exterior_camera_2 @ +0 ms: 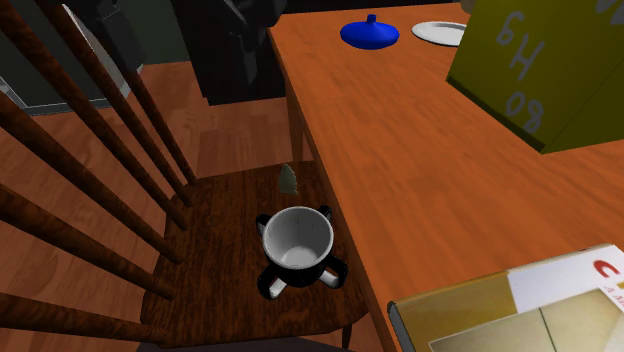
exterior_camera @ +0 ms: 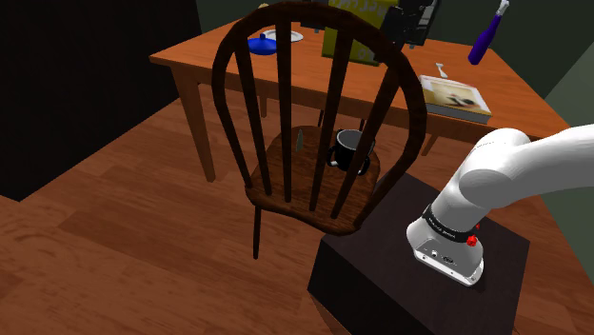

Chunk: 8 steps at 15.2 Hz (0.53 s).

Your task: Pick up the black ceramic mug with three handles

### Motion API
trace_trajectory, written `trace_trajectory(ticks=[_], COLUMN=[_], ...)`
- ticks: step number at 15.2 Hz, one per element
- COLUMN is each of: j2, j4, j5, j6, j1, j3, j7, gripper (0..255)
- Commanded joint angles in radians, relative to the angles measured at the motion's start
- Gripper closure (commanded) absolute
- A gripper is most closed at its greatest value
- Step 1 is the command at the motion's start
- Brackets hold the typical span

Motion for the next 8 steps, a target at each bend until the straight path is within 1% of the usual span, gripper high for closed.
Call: trace_trajectory(ticks=[1,8], j2=[0.000,0.006], j4=[0.000,-0.225], j5=[0.000,-0.020], j6=[0.000,0.196], j1=[0.000,0.015], j3=[0.000,0.017], j7=[0.000,-0.048], gripper=[0,0])
